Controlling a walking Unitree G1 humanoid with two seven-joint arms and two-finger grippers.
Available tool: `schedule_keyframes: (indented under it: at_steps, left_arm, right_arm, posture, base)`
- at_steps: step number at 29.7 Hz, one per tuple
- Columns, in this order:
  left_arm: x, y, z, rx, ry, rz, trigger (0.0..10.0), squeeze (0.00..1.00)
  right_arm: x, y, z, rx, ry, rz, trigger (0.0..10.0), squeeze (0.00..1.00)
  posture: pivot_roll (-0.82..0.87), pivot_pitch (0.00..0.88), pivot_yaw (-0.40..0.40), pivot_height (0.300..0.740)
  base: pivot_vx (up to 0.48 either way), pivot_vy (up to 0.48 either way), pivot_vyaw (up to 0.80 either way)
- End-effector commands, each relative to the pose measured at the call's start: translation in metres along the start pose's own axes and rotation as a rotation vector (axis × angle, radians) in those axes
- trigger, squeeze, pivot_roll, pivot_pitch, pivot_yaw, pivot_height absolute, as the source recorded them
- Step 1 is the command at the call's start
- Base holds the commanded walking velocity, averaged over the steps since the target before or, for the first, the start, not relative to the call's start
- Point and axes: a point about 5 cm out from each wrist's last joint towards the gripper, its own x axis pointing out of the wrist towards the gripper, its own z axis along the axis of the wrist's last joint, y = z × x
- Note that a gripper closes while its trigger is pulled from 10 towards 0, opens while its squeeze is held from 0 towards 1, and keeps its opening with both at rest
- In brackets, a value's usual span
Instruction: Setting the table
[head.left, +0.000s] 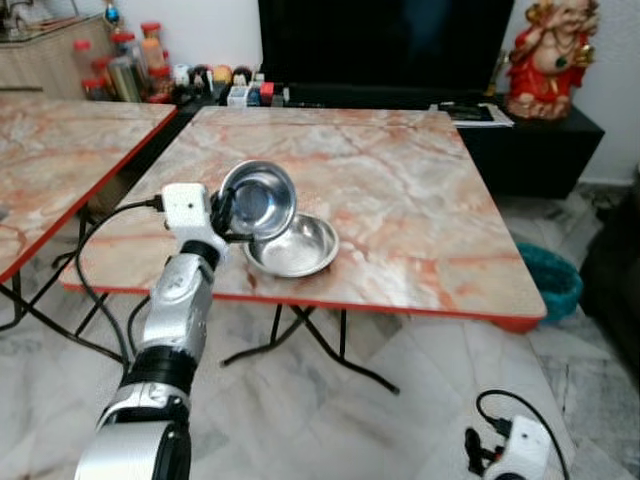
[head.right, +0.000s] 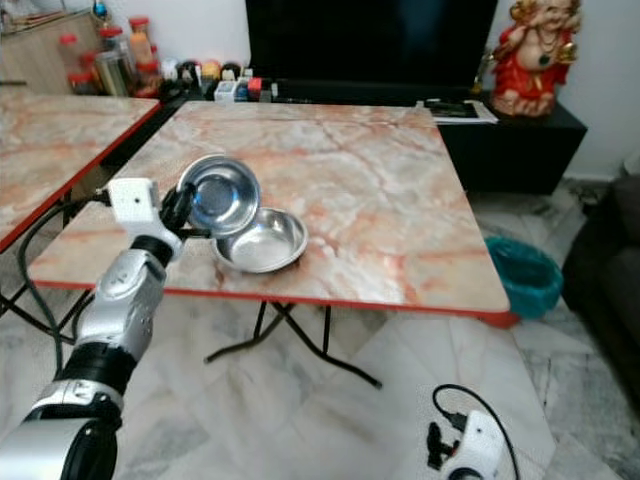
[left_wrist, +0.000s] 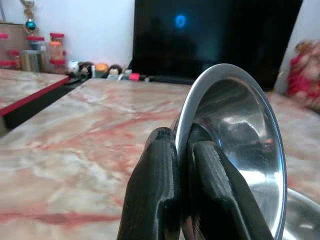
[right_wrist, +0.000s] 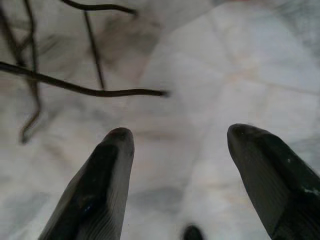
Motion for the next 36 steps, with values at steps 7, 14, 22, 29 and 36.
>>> schedule_keyframes:
  at_steps: [7,14,22,29,36]
  left_arm:
    - [0.004,-0.015,0.004,-0.033,-0.007,-0.066,10.0,0.0]
    - [0.003,-0.016,-0.001,-0.125,0.04,-0.096,10.0,0.0]
    - [0.004,-0.017,0.0,-0.341,0.093,-0.137,10.0,0.0]
    - [0.011,-0.012,-0.003,-0.442,0.198,-0.029,10.0,0.0]
    - [0.013,-0.016,-0.009,-0.41,0.298,-0.038,10.0,0.0]
  right_arm:
    - [-0.001,-0.011,0.004,-0.012,-0.013,-0.031,10.0,0.0]
    - [0.0,-0.01,0.005,-0.012,-0.014,-0.029,10.0,0.0]
    - [0.0,-0.009,0.006,-0.01,-0.013,-0.027,10.0,0.0]
    - [0.0,-0.009,0.006,-0.01,-0.013,-0.024,10.0,0.0]
    - [0.001,-0.009,0.006,-0.011,-0.012,-0.021,10.0,0.0]
  posture:
    - [0.03,0.0,0.002,0.736]
    - [0.03,0.0,0.002,0.736]
    - [0.04,0.0,0.005,0.736]
    - [0.04,0.0,0.008,0.736]
    - [0.04,0.0,0.009,0.736]
  base:
    - [0.043,0.0,0.0]
    - [0.0,0.0,0.0]
    - [0.0,0.0,0.0]
    - [0.0,0.0,0.0]
    - [0.0,0.0,0.0]
